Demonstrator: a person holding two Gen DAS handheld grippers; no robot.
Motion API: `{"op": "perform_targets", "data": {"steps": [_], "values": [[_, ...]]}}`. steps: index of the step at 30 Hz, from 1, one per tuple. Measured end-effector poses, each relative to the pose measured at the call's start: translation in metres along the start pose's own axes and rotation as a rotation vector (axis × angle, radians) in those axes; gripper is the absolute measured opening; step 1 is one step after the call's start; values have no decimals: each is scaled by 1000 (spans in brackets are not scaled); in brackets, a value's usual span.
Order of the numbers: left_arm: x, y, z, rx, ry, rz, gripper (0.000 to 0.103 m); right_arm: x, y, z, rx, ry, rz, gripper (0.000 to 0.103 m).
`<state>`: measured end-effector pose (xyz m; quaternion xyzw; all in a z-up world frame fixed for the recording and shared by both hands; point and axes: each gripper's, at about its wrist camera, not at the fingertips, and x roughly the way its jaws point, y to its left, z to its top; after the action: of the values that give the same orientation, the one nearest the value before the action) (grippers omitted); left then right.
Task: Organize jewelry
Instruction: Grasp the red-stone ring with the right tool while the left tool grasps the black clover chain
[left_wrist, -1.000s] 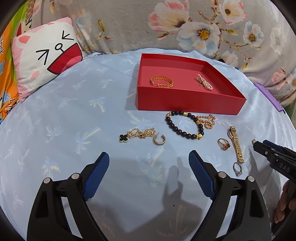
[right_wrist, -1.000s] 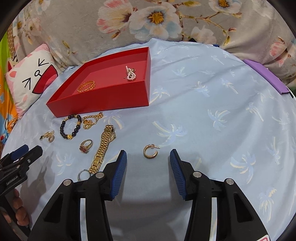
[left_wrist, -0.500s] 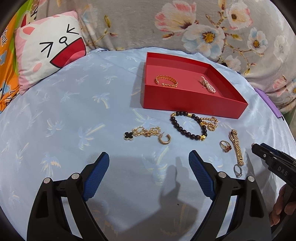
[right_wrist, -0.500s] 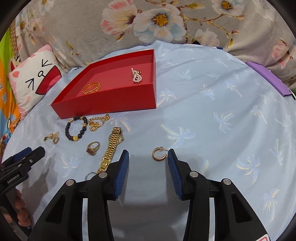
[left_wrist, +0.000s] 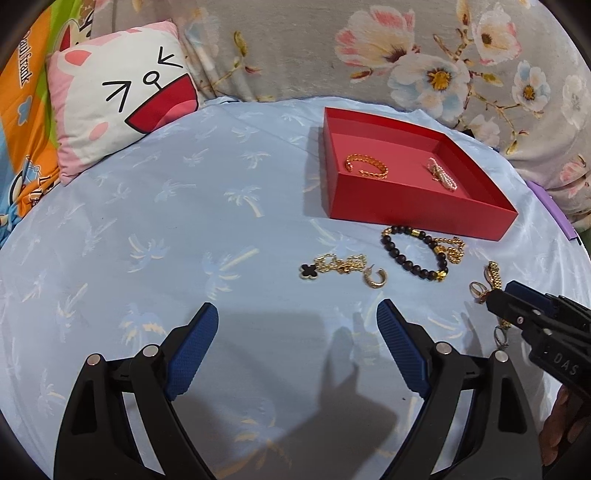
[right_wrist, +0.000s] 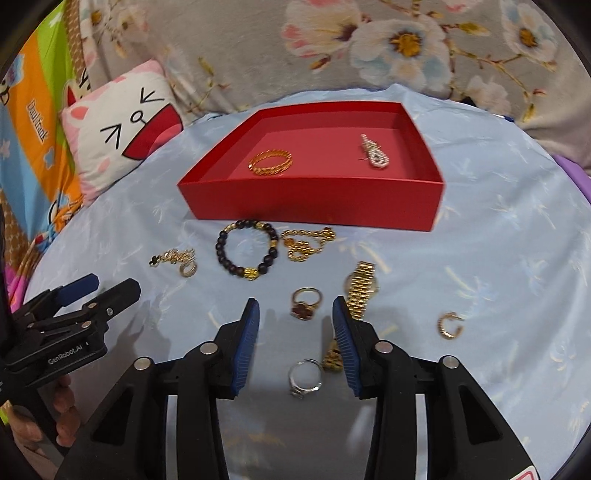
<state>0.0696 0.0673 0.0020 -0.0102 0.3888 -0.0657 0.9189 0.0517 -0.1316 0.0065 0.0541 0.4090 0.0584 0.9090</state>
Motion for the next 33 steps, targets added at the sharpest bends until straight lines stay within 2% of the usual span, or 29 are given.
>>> {"op": "perform_targets", "data": {"steps": [7,12,15,21,26,31,33], "values": [[4,7,0,-35,14,-18,85,13,0,0,10,29,-23,31],[5,5,-1,-28,19,-24,85,17,-2,1,11,35,-31,24],[6,5,-1,-27,26,-27,85,19,-2,2,9,37,-36,17],[17,6,5,-39,57,-39,84,16,-4,2,19,27,-32,14],[30,7,16,-19,72,-26,73,12,-6,-1,28,20,-18,14],[41,1,27,26,78,-17,66,10,-8,-1,40,15,-11,14],[43,-2,29,44,76,-21,57,10,-9,-1,45,14,-10,14]]}}
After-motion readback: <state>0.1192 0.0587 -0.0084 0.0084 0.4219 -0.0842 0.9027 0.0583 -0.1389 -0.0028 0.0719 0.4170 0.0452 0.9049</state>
